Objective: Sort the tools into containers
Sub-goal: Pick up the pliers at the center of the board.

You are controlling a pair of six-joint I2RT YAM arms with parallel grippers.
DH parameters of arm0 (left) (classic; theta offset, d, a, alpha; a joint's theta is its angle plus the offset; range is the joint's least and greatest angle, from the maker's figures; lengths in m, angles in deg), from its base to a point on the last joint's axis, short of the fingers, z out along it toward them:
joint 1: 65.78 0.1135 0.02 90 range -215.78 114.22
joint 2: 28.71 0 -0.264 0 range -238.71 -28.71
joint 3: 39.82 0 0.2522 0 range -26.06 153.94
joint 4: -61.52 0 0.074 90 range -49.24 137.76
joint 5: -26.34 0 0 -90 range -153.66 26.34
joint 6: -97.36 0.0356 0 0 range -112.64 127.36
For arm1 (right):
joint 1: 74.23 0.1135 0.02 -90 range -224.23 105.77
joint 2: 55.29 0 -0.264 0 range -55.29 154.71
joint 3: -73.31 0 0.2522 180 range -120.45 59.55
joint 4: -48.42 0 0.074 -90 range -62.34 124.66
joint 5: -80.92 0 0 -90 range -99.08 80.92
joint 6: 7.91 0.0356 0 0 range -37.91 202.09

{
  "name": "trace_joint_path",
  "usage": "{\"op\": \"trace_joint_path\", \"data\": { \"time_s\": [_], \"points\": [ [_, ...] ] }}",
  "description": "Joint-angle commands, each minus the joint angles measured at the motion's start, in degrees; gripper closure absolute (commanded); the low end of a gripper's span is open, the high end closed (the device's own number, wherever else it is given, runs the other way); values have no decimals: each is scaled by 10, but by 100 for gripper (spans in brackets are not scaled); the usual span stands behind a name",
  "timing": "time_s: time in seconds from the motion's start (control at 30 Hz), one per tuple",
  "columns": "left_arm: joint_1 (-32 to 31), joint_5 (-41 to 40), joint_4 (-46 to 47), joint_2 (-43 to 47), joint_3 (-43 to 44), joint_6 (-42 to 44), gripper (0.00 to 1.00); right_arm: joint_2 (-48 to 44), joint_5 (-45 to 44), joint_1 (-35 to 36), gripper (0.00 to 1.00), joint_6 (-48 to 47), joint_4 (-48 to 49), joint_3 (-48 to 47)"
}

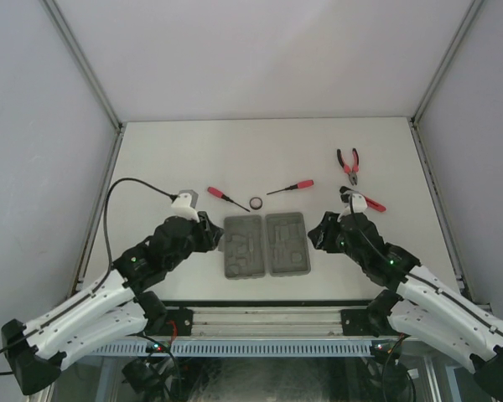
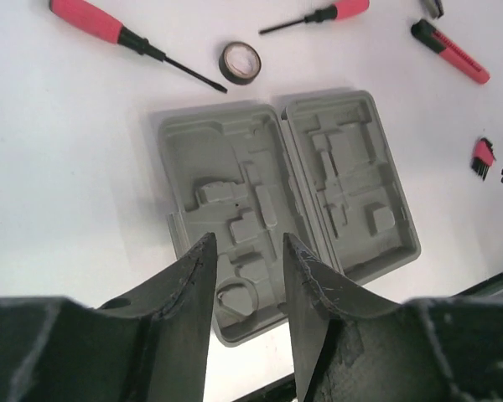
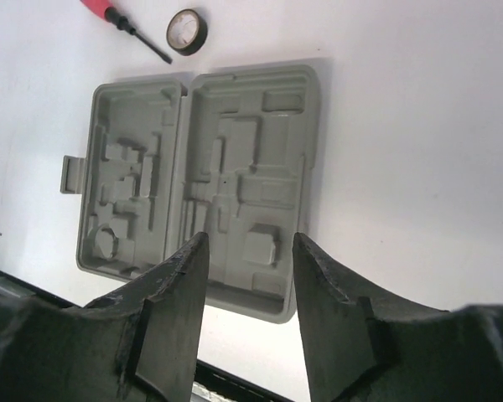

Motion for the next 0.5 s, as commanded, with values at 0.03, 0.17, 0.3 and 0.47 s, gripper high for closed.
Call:
{"op": "trace_joint_path", "data": {
  "time_s": [0.03,0.17,0.3,0.47],
  "points": [
    [2,-33,-29,54,-20,9,55,-24,-27,-11,55,27,-36,-7],
    [5,-22,-28,69,-26,19,51,-31,-32,-17,52,38,-47,-7],
    [11,-15,-26,74,-21,27,49,-36,-30,-34,49,45,-55,-7],
    [21,-4,-26,70,-9,25,48,-32,6,-88,48,43,-62,-10]
  ]
}}
